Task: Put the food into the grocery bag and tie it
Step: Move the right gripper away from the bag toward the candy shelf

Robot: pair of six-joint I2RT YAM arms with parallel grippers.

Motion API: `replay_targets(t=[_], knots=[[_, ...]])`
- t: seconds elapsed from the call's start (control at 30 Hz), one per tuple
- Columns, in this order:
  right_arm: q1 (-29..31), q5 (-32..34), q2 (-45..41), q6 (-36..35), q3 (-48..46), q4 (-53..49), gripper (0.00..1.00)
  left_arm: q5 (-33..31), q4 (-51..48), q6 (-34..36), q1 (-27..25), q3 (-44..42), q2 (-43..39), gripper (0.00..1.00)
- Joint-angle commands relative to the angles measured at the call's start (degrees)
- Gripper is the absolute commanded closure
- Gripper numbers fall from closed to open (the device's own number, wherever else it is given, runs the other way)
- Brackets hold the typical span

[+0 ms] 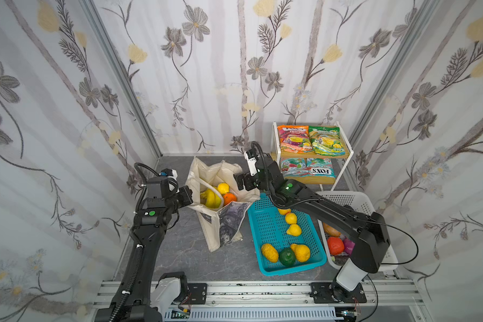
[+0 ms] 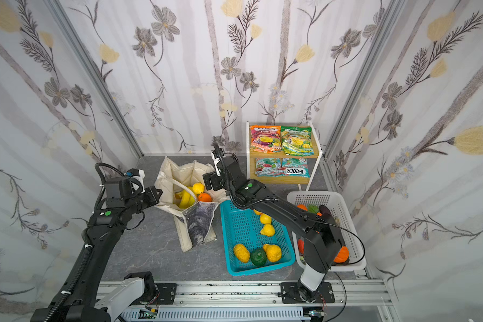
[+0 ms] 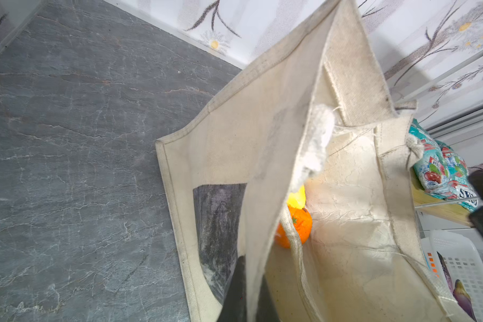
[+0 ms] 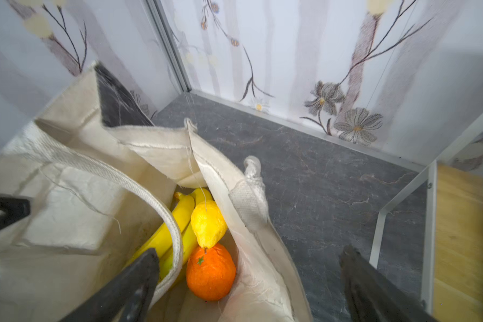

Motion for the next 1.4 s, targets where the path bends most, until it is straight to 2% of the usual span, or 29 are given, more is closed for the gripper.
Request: replay_targets(t=[0.0, 0.17, 0.23, 0.27, 0.3, 0.37, 0.47, 0.5, 0.7, 0.9, 1.03, 1.13, 1.27, 1.37], knots=[[-1.98, 0.51, 3.08, 1.87, 1.72, -1.91, 0.00, -0.21, 1.00, 0.72, -0.01, -0.55, -0.65, 0.95], [-3.39, -0.72, 6.23, 2.24, 1.76, -2.21, 0.01, -0.35, 1.12, 0.63, 0.03, -2.07, -1.55, 0.95], [-3.45, -1.33, 6.85, 2.05, 1.46, -2.19, 0.04, -0.29, 1.16, 0.56, 0.05, -2.45, -1.68, 0.97], [-3.52, -2.62, 7.04, 2.05, 1.06, -2.11, 0.09, -0.34, 1.21, 0.54, 0.02, -2.59, -1.73, 0.98], [-3.54, -4.34, 6.92, 1.97, 0.48, -1.75, 0.20, -0.53, 1.21, 0.54, -0.03, -2.65, -1.86, 0.98], [-3.45, -7.26, 5.86, 1.96, -1.57, 0.39, 0.53, -0.86, 1.30, 0.37, 0.00, -2.67, -1.99, 1.00], [-3.14, -7.00, 3.50, 1.83, -3.12, 1.37, 0.97, -1.44, 1.39, -0.04, 0.04, -2.26, -1.90, 1.00], [-2.95, -5.20, 2.48, 1.71, -3.01, 0.57, 1.00, -2.14, 1.39, -0.48, 0.05, -2.01, -1.91, 1.00], [-2.57, 3.31, -1.90, 0.82, -0.42, -6.57, 1.00, -9.03, 1.21, -2.19, 0.09, 1.51, -0.83, 1.00], [-2.57, 7.48, -4.73, 0.91, -0.56, -11.59, 1.00, -16.55, 1.12, -2.28, 0.41, 6.15, 2.43, 1.00], [-3.32, 9.73, -5.26, 1.32, -1.31, -13.92, 1.00, -20.98, 1.12, -2.01, 1.16, 6.07, 1.93, 1.00], [-3.62, 9.43, -5.21, 2.13, -1.46, -15.15, 1.00, -17.72, 1.29, -2.10, 1.36, 4.81, 2.04, 1.00], [-2.63, 5.71, -4.30, 3.91, -1.40, -15.14, 1.00, -7.12, 2.60, -2.86, 0.80, 2.62, 3.27, 1.00], [-1.79, 5.29, -3.66, 4.47, -0.72, -14.86, 1.00, -5.58, 3.37, -3.48, 0.38, 1.48, 3.28, 1.00]])
